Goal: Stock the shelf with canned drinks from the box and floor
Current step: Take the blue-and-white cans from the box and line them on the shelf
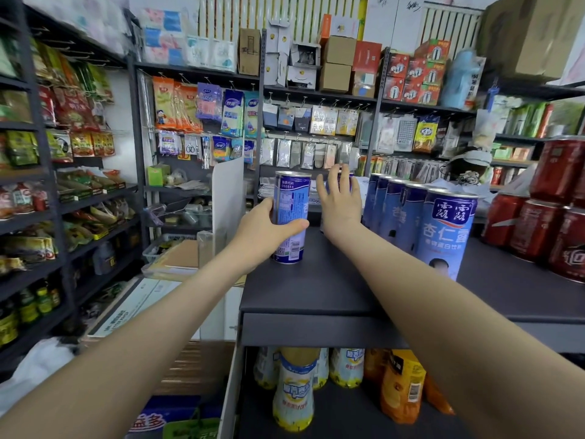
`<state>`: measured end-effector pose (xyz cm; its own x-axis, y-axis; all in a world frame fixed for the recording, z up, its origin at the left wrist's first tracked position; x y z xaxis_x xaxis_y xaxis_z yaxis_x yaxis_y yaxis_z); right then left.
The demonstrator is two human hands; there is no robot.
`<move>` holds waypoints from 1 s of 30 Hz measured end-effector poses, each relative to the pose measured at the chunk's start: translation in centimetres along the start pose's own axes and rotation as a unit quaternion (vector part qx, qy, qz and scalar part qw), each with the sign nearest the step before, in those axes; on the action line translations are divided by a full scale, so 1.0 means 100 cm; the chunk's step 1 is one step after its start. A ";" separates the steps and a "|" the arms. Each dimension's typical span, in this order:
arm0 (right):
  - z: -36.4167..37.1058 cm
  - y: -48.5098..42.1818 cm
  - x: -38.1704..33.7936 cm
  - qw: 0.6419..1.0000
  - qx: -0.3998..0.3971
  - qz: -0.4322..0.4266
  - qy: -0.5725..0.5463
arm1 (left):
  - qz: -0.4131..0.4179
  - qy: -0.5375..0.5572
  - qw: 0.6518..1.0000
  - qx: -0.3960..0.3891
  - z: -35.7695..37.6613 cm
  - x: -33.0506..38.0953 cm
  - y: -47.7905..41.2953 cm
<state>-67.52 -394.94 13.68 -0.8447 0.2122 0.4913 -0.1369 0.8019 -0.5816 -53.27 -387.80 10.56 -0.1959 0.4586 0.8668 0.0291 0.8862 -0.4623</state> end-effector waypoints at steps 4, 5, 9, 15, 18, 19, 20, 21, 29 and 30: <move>0.007 -0.007 0.005 0.999 -0.005 0.024 0.040 | -0.005 0.008 1.000 -0.006 -0.001 -0.003 -0.001; 0.008 -0.008 0.005 0.999 -0.010 0.026 0.045 | -0.007 0.014 1.000 -0.008 -0.001 -0.003 -0.001; 0.011 -0.011 0.006 0.997 -0.028 0.036 0.057 | -0.009 0.027 1.000 -0.008 0.000 -0.003 0.001; -0.011 -0.001 0.009 0.999 -0.041 -0.010 0.029 | -0.016 0.054 0.998 -0.011 0.003 -0.003 -0.001; -0.049 0.003 0.024 0.999 -0.009 -0.036 -0.015 | -0.041 0.048 0.998 -0.022 0.009 -0.002 -0.007; -0.065 0.003 0.033 0.998 -0.002 -0.047 -0.035 | -0.053 0.048 0.997 -0.034 0.011 0.000 -0.009; -0.081 0.001 0.043 0.996 0.002 -0.064 -0.057 | -0.064 0.047 0.996 -0.048 0.014 0.003 -0.012; -0.097 0.001 0.053 0.993 0.002 -0.088 -0.082 | -0.074 0.043 0.994 -0.063 0.016 0.007 -0.013; -0.154 0.034 0.100 0.948 -0.127 -0.244 -0.162 | -0.140 0.035 0.987 -0.077 0.039 0.021 -0.021; -0.156 0.036 0.106 0.946 -0.125 -0.243 -0.173 | -0.137 0.029 0.987 -0.075 0.041 0.020 -0.023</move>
<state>-68.92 -381.09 26.86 -0.8383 -0.3770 0.3938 -0.4629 0.8738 -0.1488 -57.80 -389.18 12.63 -0.1599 0.1989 0.9669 0.1288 0.9753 -0.1793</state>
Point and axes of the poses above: each hand's wrist, its own y-axis away from the middle knuckle, its own z-axis out of the palm, x = y × z, the point moved 5 cm from there along -y, towards the middle knuckle, and after that the axes turned 7 degrees about y, right-handed, at the moved point
